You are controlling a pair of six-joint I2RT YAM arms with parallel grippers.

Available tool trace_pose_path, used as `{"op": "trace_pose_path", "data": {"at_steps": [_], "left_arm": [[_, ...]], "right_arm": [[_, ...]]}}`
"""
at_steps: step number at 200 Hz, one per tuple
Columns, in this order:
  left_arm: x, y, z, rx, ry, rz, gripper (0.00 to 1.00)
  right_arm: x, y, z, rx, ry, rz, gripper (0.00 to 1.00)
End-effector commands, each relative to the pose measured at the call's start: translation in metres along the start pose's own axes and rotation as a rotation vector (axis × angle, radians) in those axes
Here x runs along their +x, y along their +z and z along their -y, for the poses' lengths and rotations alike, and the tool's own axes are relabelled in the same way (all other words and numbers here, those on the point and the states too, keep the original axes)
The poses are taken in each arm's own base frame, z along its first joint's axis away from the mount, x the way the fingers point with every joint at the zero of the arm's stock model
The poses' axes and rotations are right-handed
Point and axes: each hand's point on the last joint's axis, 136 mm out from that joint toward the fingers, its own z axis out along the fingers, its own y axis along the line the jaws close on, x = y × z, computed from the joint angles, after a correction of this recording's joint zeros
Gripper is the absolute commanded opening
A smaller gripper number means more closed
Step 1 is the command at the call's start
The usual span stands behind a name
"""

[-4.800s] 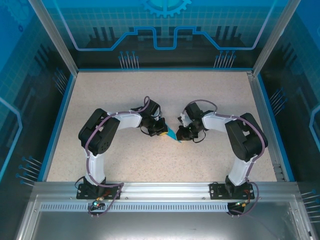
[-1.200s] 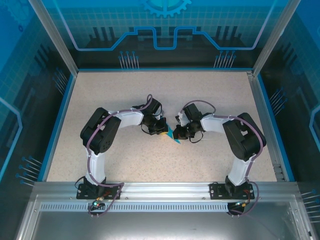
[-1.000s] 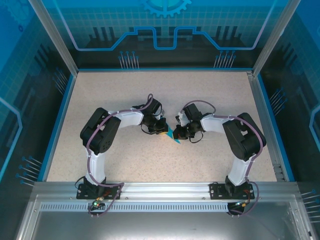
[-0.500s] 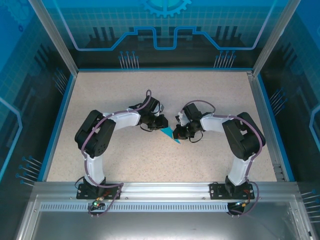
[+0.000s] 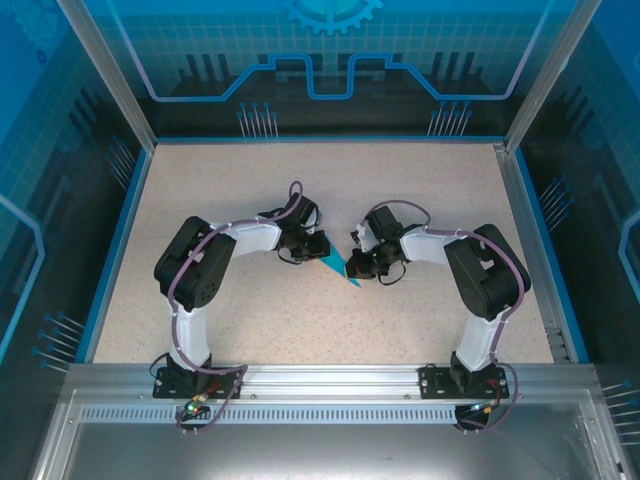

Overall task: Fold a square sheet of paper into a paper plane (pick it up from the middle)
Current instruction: Fold the wing for the fifth time at the center of the table.

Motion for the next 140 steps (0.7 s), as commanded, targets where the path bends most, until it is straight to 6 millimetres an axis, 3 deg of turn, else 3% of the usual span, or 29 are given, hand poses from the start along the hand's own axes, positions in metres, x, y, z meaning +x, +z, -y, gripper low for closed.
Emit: {"op": "trace_pose_path", "data": {"at_steps": [1, 95, 112, 140], "left_arm": [[-0.011, 0.001, -0.043, -0.120, -0.042, 0.021, 0.16], [-0.031, -0.020, -0.099, -0.206, -0.221, 0.084, 0.16], [-0.037, -0.025, -0.097, -0.196, -0.220, 0.098, 0.16], [-0.050, -0.044, -0.074, -0.135, -0.183, 0.144, 0.16]], "right_arm": [[0.053, 0.019, 0.065, 0.236, 0.118, -0.163, 0.04], [0.057, 0.019, 0.074, 0.270, 0.138, -0.176, 0.04], [0.056, 0.019, 0.074, 0.271, 0.137, -0.174, 0.04], [0.056, 0.019, 0.073, 0.268, 0.136, -0.174, 0.04]]}}
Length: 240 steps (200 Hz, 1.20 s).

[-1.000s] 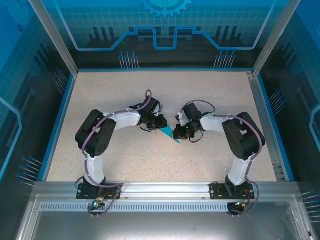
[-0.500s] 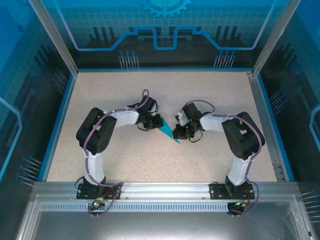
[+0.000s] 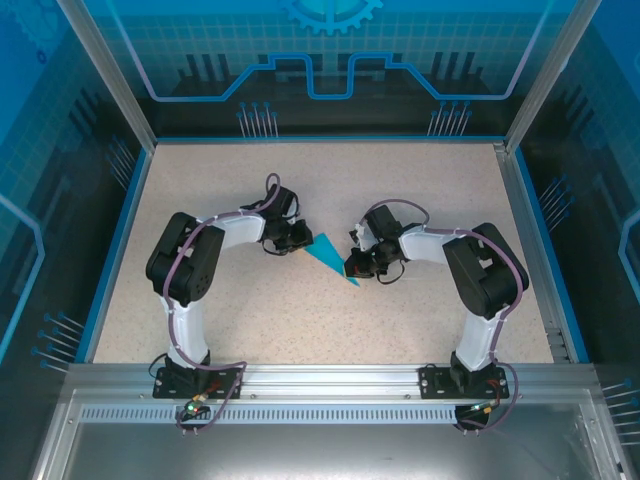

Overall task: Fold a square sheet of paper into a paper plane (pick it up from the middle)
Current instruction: Fold the wing for the fifth time at the center of the table.

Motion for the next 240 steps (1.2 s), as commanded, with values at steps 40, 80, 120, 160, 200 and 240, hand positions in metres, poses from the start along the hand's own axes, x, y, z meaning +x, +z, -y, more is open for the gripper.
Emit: {"op": "trace_pose_path", "data": {"at_steps": [40, 80, 120, 160, 200, 240], "left_arm": [[-0.015, -0.053, 0.016, -0.016, 0.059, 0.148, 0.17], [0.032, -0.032, 0.058, 0.059, 0.117, 0.075, 0.17], [0.076, 0.002, 0.080, 0.139, 0.109, -0.055, 0.14], [0.089, 0.026, 0.077, 0.143, 0.091, -0.110, 0.10], [0.083, 0.034, 0.056, 0.052, 0.088, -0.081, 0.09], [0.068, 0.033, 0.016, -0.048, 0.004, -0.028, 0.09]], "right_arm": [[0.059, 0.017, 0.072, 0.263, 0.137, -0.172, 0.04], [0.059, 0.017, 0.072, 0.259, 0.138, -0.172, 0.04], [0.061, 0.018, 0.074, 0.263, 0.143, -0.178, 0.04], [0.063, 0.020, 0.076, 0.264, 0.145, -0.180, 0.04], [0.066, 0.019, 0.080, 0.286, 0.150, -0.188, 0.04], [0.071, 0.019, 0.087, 0.314, 0.167, -0.202, 0.04]]}}
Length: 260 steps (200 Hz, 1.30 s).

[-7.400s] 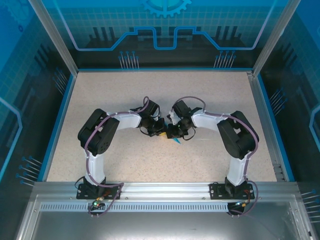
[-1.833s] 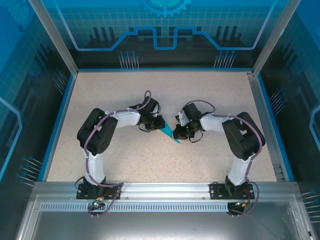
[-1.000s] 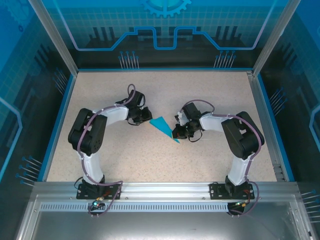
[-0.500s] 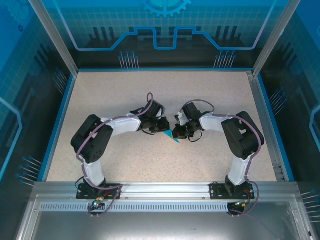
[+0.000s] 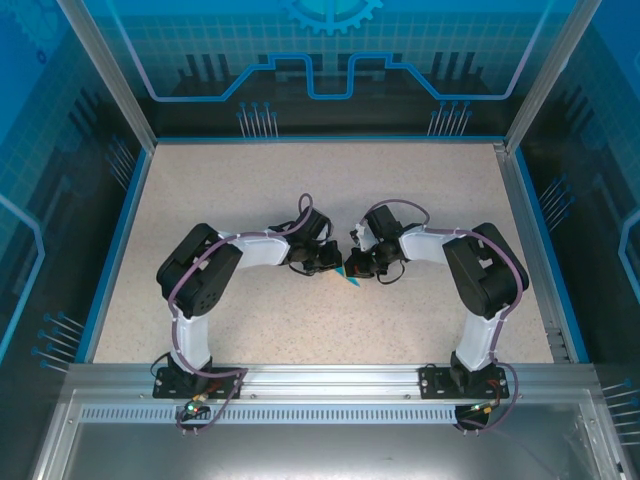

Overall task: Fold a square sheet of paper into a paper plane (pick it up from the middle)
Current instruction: Fold the wing for the fifth time at the center of the table.

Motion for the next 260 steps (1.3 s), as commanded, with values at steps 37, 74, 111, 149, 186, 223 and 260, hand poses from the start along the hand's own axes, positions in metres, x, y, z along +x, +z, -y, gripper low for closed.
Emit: {"op": "trace_pose_path", "data": {"at_steps": [37, 74, 111, 149, 186, 223, 260], "left_arm": [[-0.024, -0.012, -0.089, -0.190, -0.190, 0.097, 0.08], [-0.040, -0.025, -0.115, -0.228, -0.268, 0.135, 0.08], [-0.053, -0.037, -0.130, -0.254, -0.300, 0.169, 0.08], [-0.061, -0.050, -0.147, -0.288, -0.329, 0.206, 0.08], [-0.068, -0.064, -0.160, -0.312, -0.344, 0.242, 0.08], [-0.071, -0.066, -0.162, -0.306, -0.341, 0.245, 0.08], [-0.078, -0.074, -0.153, -0.298, -0.315, 0.258, 0.08]], "right_arm": [[0.071, 0.017, 0.089, 0.333, 0.169, -0.206, 0.04], [0.071, 0.017, 0.091, 0.342, 0.172, -0.208, 0.04], [0.071, 0.016, 0.093, 0.354, 0.175, -0.212, 0.04], [0.070, 0.016, 0.094, 0.359, 0.177, -0.211, 0.04], [0.071, 0.016, 0.094, 0.362, 0.180, -0.212, 0.04], [0.069, 0.017, 0.093, 0.355, 0.181, -0.208, 0.04], [0.058, 0.015, 0.076, 0.293, 0.155, -0.172, 0.05]]}}
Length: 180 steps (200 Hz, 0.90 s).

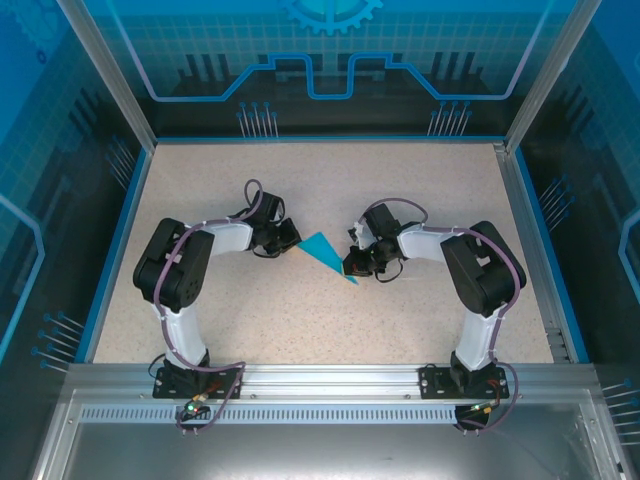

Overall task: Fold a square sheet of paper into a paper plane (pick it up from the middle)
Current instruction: Fold the wing for the fifth time at the center of the table.

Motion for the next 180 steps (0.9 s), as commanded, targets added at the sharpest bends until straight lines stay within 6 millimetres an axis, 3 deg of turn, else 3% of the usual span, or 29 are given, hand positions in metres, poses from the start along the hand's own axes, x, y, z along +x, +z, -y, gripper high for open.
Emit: {"op": "trace_pose_path", "data": {"at_steps": [1, 43, 68, 92, 117, 150, 180], "left_arm": [[-0.019, -0.013, -0.053, -0.205, -0.018, 0.080, 0.08], [-0.033, -0.044, -0.020, -0.154, 0.044, 0.114, 0.18], [-0.026, -0.059, -0.004, -0.128, 0.078, 0.102, 0.28], [-0.008, -0.065, 0.010, -0.138, 0.137, 0.077, 0.36], [0.012, -0.065, 0.027, -0.175, 0.187, 0.050, 0.46], [0.040, -0.058, 0.048, -0.234, 0.226, 0.009, 0.58], [0.058, -0.047, 0.067, -0.319, 0.305, 0.002, 0.67]], "right_arm": [[0.059, 0.012, 0.076, 0.294, 0.146, -0.165, 0.05], [0.017, -0.002, 0.011, 0.122, 0.049, -0.047, 0.13], [-0.004, -0.027, -0.024, 0.058, -0.013, 0.044, 0.29], [-0.016, -0.056, -0.037, 0.043, -0.027, 0.155, 0.45], [-0.021, -0.081, -0.028, 0.086, -0.014, 0.261, 0.60], [-0.023, -0.107, 0.009, 0.238, 0.027, 0.367, 0.75], [-0.009, -0.119, 0.046, 0.355, 0.091, 0.406, 0.85]]}}
